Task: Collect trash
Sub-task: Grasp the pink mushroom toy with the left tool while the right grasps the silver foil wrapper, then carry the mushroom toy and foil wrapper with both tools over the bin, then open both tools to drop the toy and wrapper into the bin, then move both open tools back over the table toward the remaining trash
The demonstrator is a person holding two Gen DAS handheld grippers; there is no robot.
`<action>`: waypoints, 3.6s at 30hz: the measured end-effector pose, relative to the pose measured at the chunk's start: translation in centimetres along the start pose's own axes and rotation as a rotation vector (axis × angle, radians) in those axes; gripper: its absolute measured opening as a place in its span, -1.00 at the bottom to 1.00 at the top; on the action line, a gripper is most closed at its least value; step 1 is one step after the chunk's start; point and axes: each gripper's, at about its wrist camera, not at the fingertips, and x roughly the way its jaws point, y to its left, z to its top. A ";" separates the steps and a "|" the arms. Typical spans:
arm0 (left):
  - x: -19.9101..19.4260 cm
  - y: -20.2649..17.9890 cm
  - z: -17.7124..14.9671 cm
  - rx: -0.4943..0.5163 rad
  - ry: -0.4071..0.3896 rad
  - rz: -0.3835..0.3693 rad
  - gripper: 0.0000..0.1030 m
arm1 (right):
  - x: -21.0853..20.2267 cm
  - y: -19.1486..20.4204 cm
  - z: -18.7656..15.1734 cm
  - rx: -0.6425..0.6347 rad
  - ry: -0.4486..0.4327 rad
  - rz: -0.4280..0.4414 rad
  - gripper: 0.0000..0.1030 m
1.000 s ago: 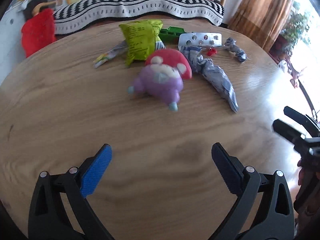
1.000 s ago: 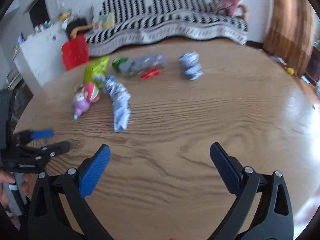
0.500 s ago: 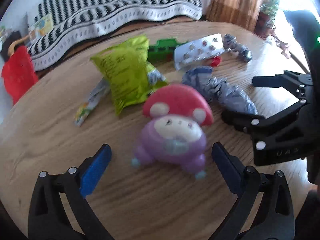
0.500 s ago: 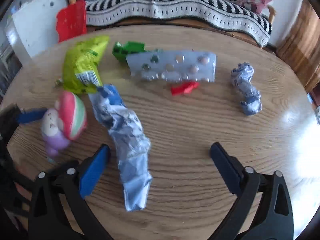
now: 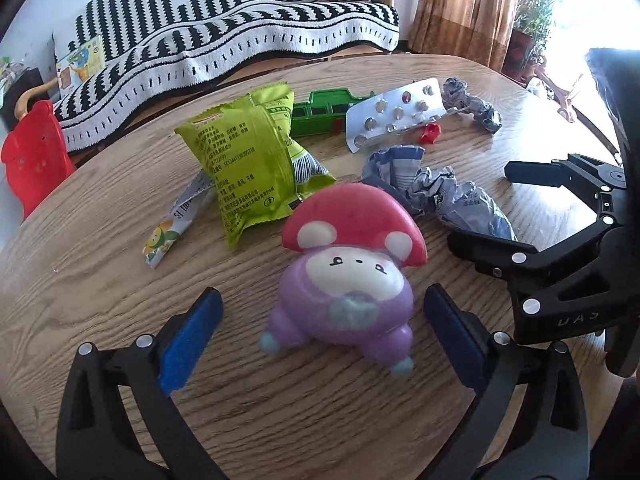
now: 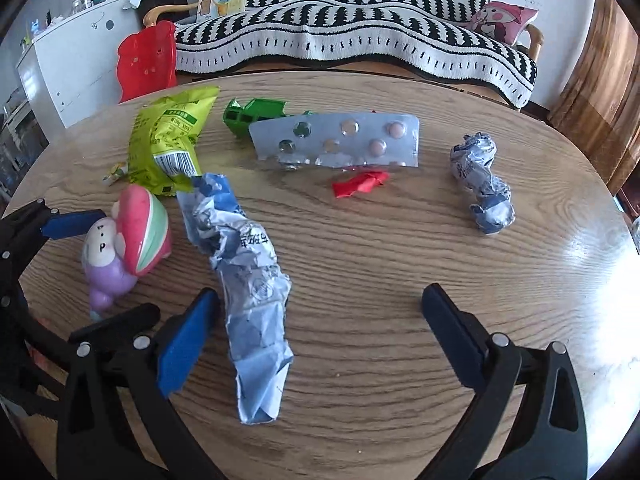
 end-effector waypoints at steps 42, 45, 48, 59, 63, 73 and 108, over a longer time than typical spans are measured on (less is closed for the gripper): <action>-6.2 -2.4 -0.6 -0.075 -0.135 -0.058 -0.02 | -10.3 -3.3 -2.8 0.209 -0.248 0.104 -0.61; -8.8 -4.7 -1.0 -0.103 -0.188 -0.125 -0.02 | -15.5 -6.9 -6.8 0.258 -0.301 0.094 -0.61; -10.9 -9.5 -1.5 -0.083 -0.218 -0.209 -0.02 | -20.6 -11.0 -12.3 0.279 -0.334 0.003 -0.61; -10.3 -30.7 -6.4 0.291 0.095 -0.470 -0.02 | -23.9 -21.0 -29.2 0.396 -0.160 -0.082 -0.61; -7.8 -34.8 -7.9 0.371 0.224 -0.470 -0.02 | -22.1 -22.2 -32.0 0.431 -0.080 0.004 -0.61; -4.1 -36.2 -8.2 0.347 0.339 -0.432 -0.02 | -18.3 -22.7 -35.7 0.520 0.038 0.107 -0.61; -8.5 -10.5 -7.2 -0.074 0.060 0.011 0.89 | -20.1 -19.0 -25.5 0.505 -0.109 -0.075 0.87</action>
